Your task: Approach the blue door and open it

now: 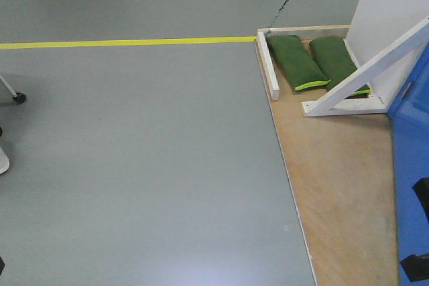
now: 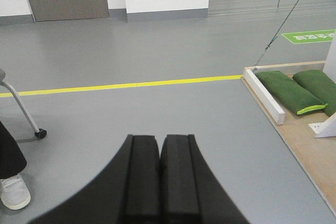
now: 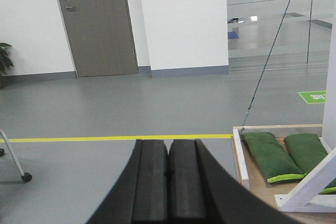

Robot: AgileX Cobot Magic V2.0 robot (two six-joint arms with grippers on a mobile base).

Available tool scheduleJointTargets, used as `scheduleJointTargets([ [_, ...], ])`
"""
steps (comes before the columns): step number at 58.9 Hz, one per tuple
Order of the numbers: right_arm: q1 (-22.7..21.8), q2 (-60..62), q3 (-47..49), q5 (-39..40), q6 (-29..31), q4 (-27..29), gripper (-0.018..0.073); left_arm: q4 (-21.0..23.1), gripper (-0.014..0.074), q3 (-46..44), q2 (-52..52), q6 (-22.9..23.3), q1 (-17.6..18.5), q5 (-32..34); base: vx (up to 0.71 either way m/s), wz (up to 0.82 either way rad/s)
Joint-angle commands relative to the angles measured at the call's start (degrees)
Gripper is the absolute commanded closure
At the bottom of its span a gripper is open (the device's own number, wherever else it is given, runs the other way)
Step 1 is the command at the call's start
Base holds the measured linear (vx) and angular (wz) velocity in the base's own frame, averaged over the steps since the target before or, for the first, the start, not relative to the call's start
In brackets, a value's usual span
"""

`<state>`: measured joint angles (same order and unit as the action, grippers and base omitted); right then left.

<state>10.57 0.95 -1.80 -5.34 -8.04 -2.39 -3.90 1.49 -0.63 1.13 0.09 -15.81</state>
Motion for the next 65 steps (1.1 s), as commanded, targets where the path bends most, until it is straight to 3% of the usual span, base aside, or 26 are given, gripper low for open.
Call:
scheduleJointTargets([
  [1,0.1,-0.2,0.0,4.4,0.1,-0.5,0.0547,0.1,0.0524,-1.5,-0.8,0.4,0.4,4.9,0.0,0.0],
  [14,0.1,-0.2,2.1,6.0,0.1,-0.5,0.0547,0.1,0.0524,-1.5,-0.8,0.4,0.4,4.9,0.0,0.0],
  [32,0.1,-1.3,14.3,6.1,0.1,-0.6,0.0547,0.1,0.0524,-1.5,-0.8,0.4,0.4,4.9,0.0,0.0],
  [46,0.1,-13.1,30.5,6.2,0.1,-0.6,0.0547,0.1,0.0524,-1.5,-0.8,0.4,0.4,4.9,0.0,0.0],
  [65,0.1,-41.3,60.9,6.5,0.1,-0.6,0.0547,0.1,0.0524,-1.5,-0.8,0.4,0.4,4.9,0.0,0.0],
])
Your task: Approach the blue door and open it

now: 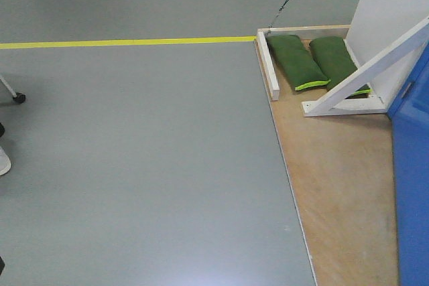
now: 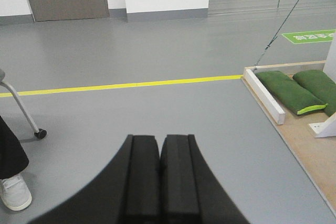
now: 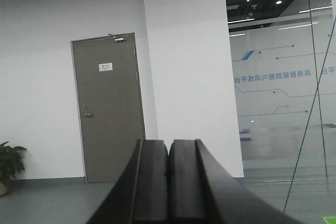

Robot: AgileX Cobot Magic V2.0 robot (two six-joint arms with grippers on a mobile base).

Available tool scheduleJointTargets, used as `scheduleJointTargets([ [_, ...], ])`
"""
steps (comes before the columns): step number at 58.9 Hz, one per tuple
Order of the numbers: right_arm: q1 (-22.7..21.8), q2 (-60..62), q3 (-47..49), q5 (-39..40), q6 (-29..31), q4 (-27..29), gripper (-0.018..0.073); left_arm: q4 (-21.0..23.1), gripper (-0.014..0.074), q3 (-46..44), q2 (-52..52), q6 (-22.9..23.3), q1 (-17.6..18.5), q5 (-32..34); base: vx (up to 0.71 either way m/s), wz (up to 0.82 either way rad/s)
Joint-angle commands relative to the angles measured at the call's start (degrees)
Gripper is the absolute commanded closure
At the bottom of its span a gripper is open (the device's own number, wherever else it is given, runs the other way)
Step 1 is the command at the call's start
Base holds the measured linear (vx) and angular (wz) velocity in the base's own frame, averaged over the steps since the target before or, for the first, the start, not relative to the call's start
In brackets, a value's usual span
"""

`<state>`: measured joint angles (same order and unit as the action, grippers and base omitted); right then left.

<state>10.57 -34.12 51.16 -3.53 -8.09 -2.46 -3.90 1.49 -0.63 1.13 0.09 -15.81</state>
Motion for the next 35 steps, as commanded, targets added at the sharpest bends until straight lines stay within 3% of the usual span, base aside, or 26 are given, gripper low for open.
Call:
scheduleJointTargets([
  [1,0.1,-7.9,9.3,4.8,0.2,-0.6,0.0547,0.1,0.0524,-1.5,-0.8,0.4,0.4,4.9,0.0,0.0],
  [19,-1.4,-24.7,32.6,4.7,0.2,-0.6,0.0547,0.1,0.0524,-1.5,-0.8,0.4,0.4,4.9,0.0,0.0],
  [35,-11.5,-27.3,35.1,4.3,0.2,-0.6,0.0547,0.1,0.0524,-1.5,-0.8,0.4,0.4,4.9,0.0,0.0],
])
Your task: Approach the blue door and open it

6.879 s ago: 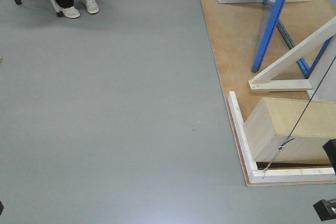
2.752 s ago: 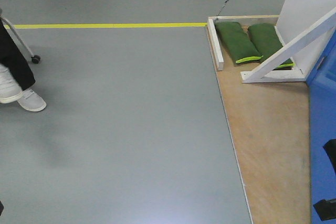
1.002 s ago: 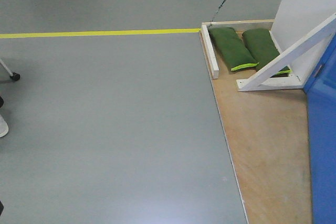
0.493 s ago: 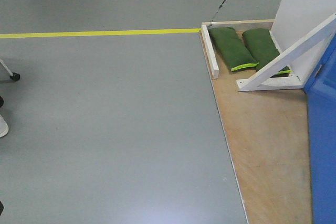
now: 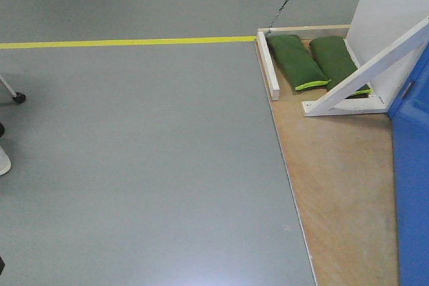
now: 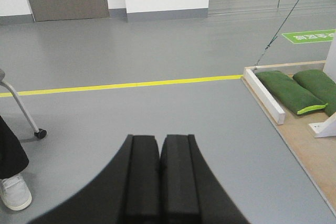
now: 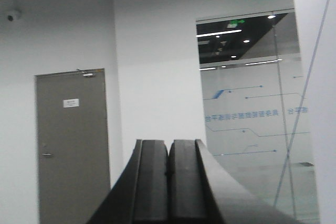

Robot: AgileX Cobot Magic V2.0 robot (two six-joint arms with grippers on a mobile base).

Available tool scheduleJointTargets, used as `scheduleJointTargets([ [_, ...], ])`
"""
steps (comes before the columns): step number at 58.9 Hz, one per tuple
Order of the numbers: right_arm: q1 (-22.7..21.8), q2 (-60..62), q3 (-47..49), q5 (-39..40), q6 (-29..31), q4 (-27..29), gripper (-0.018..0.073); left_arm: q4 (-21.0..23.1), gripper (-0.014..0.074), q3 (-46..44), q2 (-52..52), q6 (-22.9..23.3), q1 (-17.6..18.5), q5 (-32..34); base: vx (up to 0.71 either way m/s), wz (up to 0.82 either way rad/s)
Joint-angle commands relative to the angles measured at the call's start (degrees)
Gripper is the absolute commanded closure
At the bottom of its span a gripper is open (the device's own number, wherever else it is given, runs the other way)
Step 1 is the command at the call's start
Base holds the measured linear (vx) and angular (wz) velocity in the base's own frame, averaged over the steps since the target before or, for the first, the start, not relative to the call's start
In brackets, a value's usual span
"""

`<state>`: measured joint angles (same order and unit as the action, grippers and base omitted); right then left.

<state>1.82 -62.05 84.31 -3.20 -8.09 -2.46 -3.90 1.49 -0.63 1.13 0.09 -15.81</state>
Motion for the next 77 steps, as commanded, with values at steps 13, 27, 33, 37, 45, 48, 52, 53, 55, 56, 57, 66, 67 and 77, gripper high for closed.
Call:
scheduleJointTargets([
  [13,-16.7,0.8,2.0,3.9,0.2,-0.3,0.0547,0.1,0.0524,-1.5,-0.8,0.4,0.4,4.9,0.0,0.0],
  [27,-39.4,0.8,2.0,2.1,0.2,12.1,0.0547,0.1,0.0524,-1.5,-0.8,0.4,0.4,4.9,0.0,0.0],
  [33,-45.6,1.4,2.0,1.4,0.2,21.8,0.0547,0.1,0.0524,-1.5,-0.8,0.4,0.4,4.9,0.0,0.0],
  [37,-48.0,2.4,2.0,1.0,0.2,27.2,0.0547,0.1,0.0524,-1.5,-0.8,0.4,0.4,4.9,0.0,0.0],
  [45,-51.4,4.3,2.0,0.7,0.2,37.9,0.0547,0.1,0.0524,-1.5,-0.8,0.4,0.4,4.9,0.0,0.0],
  [48,-52.7,4.8,2.0,0.8,0.2,41.0,0.0547,0.1,0.0524,-1.5,-0.8,0.4,0.4,4.9,0.0,0.0],
  [52,-55.2,5.8,2.0,0.9,0.2,47.8,0.0547,0.1,0.0524,-1.5,-0.8,0.4,0.4,4.9,0.0,0.0],
  [53,-55.8,6.0,2.0,0.9,0.2,49.9,0.0547,0.1,0.0524,-1.5,-0.8,0.4,0.4,4.9,0.0,0.0],
  [55,-57.3,6.2,2.0,0.9,0.2,52.6,0.0547,0.1,0.0524,-1.5,-0.8,0.4,0.4,4.9,0.0,0.0],
  [56,-58.2,6.4,2.0,0.9,0.2,54.5,0.0547,0.1,0.0524,-1.5,-0.8,0.4,0.4,4.9,0.0,0.0],
  [57,-58.9,6.5,2.0,0.9,0.2,55.8,0.0547,0.1,0.0524,-1.5,-0.8,0.4,0.4,4.9,0.0,0.0],
  [66,-67.0,6.4,2.0,0.9,0.2,65.9,0.0547,0.1,0.0524,-1.5,-0.8,0.4,0.4,4.9,0.0,0.0],
  [67,-67.7,6.3,2.0,0.9,0.2,66.4,0.0547,0.1,0.0524,-1.5,-0.8,0.4,0.4,4.9,0.0,0.0],
  [77,-75.4,3.5,2.0,0.5,0.2,70.1,0.0547,0.1,0.0524,-1.5,-0.8,0.4,0.4,4.9,0.0,0.0],
])
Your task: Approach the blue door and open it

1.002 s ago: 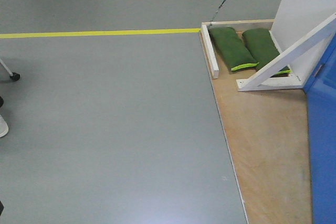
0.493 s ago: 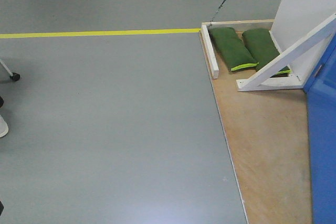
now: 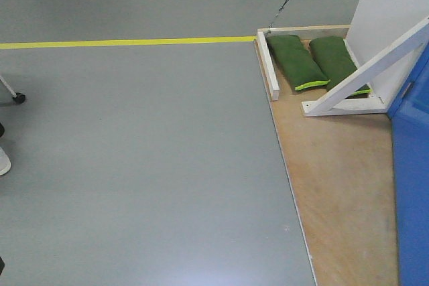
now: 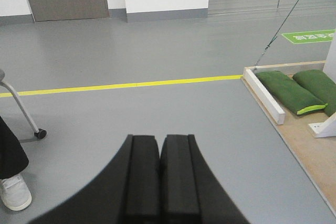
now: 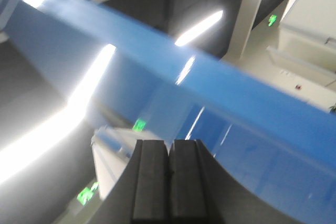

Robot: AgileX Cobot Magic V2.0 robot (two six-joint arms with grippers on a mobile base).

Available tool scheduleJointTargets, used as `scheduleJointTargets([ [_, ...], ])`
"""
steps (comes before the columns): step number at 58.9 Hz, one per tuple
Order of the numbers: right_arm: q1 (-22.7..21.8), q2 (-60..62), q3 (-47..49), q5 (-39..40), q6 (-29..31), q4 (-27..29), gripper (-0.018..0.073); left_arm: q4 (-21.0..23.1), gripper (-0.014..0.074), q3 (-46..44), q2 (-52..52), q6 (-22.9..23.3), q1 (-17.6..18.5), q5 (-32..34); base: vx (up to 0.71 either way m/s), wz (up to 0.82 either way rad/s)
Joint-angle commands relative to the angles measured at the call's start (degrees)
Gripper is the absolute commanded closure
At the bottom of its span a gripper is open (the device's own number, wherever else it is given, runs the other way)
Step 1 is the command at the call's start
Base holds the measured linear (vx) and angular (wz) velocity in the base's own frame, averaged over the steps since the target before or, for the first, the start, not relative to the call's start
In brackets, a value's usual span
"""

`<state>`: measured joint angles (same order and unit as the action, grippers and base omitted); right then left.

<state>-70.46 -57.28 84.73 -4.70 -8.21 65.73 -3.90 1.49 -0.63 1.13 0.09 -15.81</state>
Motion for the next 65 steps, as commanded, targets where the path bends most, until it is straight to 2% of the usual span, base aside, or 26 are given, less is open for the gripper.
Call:
scheduleJointTargets([
  [1,-3.8,-1.6,1.6,2.1,0.3,1.9,0.0547,0.1,0.0524,-1.5,-0.8,0.4,0.4,4.9,0.0,0.0],
  [11,-11.8,-5.2,1.6,1.9,0.3,1.9,0.0547,0.1,0.0524,-1.5,-0.8,0.4,0.4,4.9,0.0,0.0],
  [21,-16.4,-8.8,1.6,0.4,0.3,2.0,0.0547,0.1,0.0524,-1.5,-0.8,0.4,0.4,4.9,0.0,0.0],
  [46,-16.6,-18.8,1.6,-10.8,0.3,1.9,0.0547,0.1,0.0524,-1.5,-0.8,0.4,0.4,4.9,0.0,0.0],
  [55,-16.6,-21.8,2.5,-11.0,0.3,1.9,0.0547,0.1,0.0524,-1.5,-0.8,0.4,0.4,4.9,0.0,0.0],
  [65,-16.4,-27.2,8.1,-11.0,0.3,3.1,0.0547,0.1,0.0524,-1.5,-0.8,0.4,0.4,4.9,0.0,0.0],
])
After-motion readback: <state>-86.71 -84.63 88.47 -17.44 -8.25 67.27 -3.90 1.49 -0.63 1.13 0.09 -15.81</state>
